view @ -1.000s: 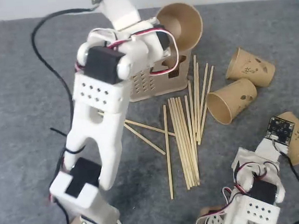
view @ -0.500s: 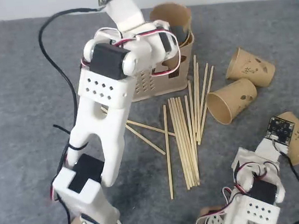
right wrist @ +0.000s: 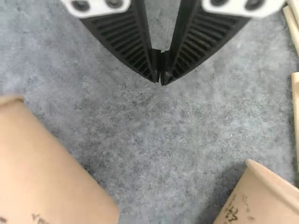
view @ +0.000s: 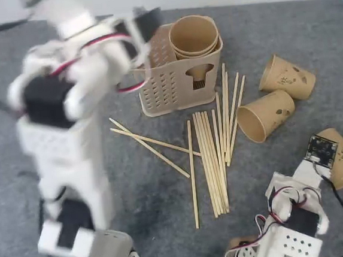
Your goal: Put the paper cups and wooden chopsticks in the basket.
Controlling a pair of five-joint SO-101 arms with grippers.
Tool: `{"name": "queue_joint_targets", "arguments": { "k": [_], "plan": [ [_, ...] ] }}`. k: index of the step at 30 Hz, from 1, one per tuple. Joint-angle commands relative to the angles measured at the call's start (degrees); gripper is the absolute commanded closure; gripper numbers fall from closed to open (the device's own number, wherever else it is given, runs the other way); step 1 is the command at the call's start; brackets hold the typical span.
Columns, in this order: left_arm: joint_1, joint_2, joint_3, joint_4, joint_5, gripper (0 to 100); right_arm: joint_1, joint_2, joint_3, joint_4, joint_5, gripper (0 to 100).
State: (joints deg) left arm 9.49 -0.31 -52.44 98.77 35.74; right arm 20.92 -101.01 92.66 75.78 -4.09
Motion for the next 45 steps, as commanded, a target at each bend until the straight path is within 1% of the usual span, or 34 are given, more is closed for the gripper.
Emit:
{"name": "queue_joint_targets", "arguments": {
  "k": [1, 5, 7, 9, 13, 17, 21, 25, 28, 32, 36, 40, 43, 45],
  "plan": [
    [-5.63, -14.59, 12.79, 1.93, -2.11, 75, 3.56, 0.75, -5.80, 1.01, 0.53, 98.9],
    [-10.90, -24.62, 29.58, 1.05, -3.96, 75, 4.00, 0.75, -10.37, 0.84, 0.53, 98.9],
    [-13.71, -29.01, 38.64, -1.23, -5.45, 75, 4.09, 0.75, -12.31, 0.84, 0.53, 98.9],
    [-17.93, -33.41, 47.25, -3.78, -7.65, 75, 4.53, 0.75, -14.68, 1.01, 0.53, 98.9],
    [-24.62, -41.76, 64.31, -10.37, -11.34, 75, 11.30, 1.36, -20.48, 1.01, 0.44, 98.9],
    [-26.99, -48.88, 82.33, -17.14, -14.77, 75, 15.25, 1.45, -24.18, 1.10, 0.44, 98.9],
    [-28.31, -55.03, 98.33, -25.05, -18.02, 75, 18.51, 1.98, -24.62, 2.15, 0.44, 98.9],
    [-30.86, -59.60, 110.99, -32.53, -19.69, 75, 19.12, 7.78, -28.13, 5.23, 0.53, 98.9],
    [-31.30, -62.42, 117.76, -36.48, -21.45, 75, 19.12, 16.22, -33.93, 7.52, 0.53, 98.9],
    [-33.05, -65.05, 122.95, -39.56, -22.68, 75, 19.65, 30.55, -42.29, 10.77, 0.26, 98.9],
    [-33.05, -66.29, 128.84, -42.99, -25.76, 75, 25.54, 46.46, -50.90, 12.53, 0.09, 98.9],
    [-33.32, -66.37, 133.93, -48.70, -29.01, 75, 31.52, 60.26, -59.16, 12.62, 0.97, 98.9],
    [-33.05, -66.37, 136.84, -52.57, -30.42, 75, 33.01, 67.30, -63.47, 12.88, 7.91, 98.8],
    [-33.05, -66.37, 137.01, -53.36, -30.51, 75, 33.89, 70.55, -65.32, 12.53, 11.87, 98.7]
  ]
}}
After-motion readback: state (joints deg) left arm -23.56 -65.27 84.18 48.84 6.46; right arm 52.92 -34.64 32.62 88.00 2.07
